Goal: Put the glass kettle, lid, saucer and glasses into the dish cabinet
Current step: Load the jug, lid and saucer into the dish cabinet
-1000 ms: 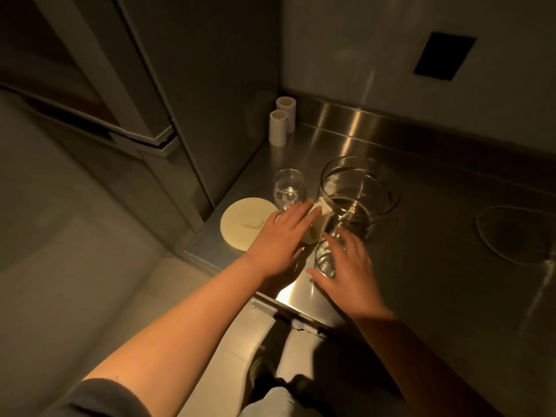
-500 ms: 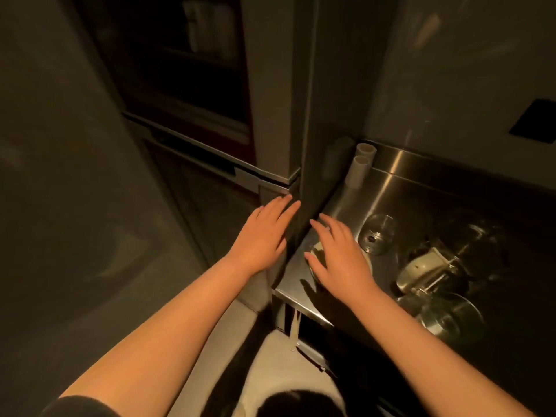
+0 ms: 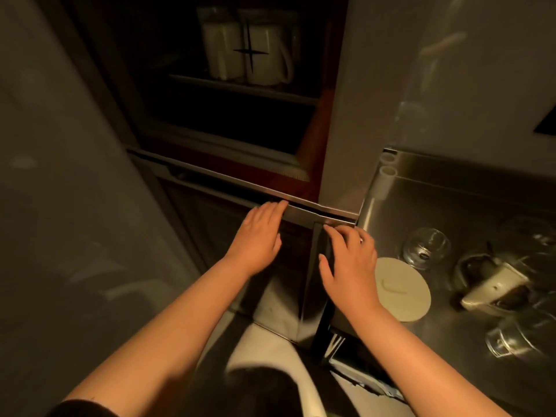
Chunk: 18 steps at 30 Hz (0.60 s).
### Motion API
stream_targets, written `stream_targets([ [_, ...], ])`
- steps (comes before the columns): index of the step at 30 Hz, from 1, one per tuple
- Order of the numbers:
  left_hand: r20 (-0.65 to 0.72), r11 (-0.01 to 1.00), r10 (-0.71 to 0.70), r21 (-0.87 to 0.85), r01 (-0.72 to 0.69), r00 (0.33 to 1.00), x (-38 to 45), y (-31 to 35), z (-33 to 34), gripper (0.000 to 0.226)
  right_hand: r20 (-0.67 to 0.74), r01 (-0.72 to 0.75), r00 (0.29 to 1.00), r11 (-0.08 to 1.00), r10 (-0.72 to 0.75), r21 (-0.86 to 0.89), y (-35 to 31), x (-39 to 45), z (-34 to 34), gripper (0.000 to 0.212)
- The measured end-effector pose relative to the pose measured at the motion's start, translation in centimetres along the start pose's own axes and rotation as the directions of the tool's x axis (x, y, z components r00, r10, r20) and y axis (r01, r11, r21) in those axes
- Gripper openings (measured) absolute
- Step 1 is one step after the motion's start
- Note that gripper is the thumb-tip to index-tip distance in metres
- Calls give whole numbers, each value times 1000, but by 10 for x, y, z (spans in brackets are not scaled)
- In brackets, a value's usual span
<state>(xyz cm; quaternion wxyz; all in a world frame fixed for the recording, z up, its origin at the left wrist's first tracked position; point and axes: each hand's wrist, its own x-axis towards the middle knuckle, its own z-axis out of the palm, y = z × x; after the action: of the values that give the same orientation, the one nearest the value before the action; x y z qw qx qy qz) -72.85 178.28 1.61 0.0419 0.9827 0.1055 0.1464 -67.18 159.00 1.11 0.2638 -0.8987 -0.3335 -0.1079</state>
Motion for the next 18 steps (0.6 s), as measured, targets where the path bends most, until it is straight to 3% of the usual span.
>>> stream_targets([
  [3,6,1000,4,-1,-4,1000,0,-5,6,74,-52,2,999,1000,-1,20,-11,-9,4,54],
  [8,-10,998,-44,39,44,999,-5,-25,-2,71,-48,210,977,976,-207,55,-37,11,12,58],
  [13,24,993,-83,89,81,996,-6,-54,-9,70,102,358,930,932,-352,-54,-62,42,27,62],
  [18,70,992,-98,89,92,993,-8,-88,-8,74,206,420,900,889,-383,-183,-88,59,49,63],
])
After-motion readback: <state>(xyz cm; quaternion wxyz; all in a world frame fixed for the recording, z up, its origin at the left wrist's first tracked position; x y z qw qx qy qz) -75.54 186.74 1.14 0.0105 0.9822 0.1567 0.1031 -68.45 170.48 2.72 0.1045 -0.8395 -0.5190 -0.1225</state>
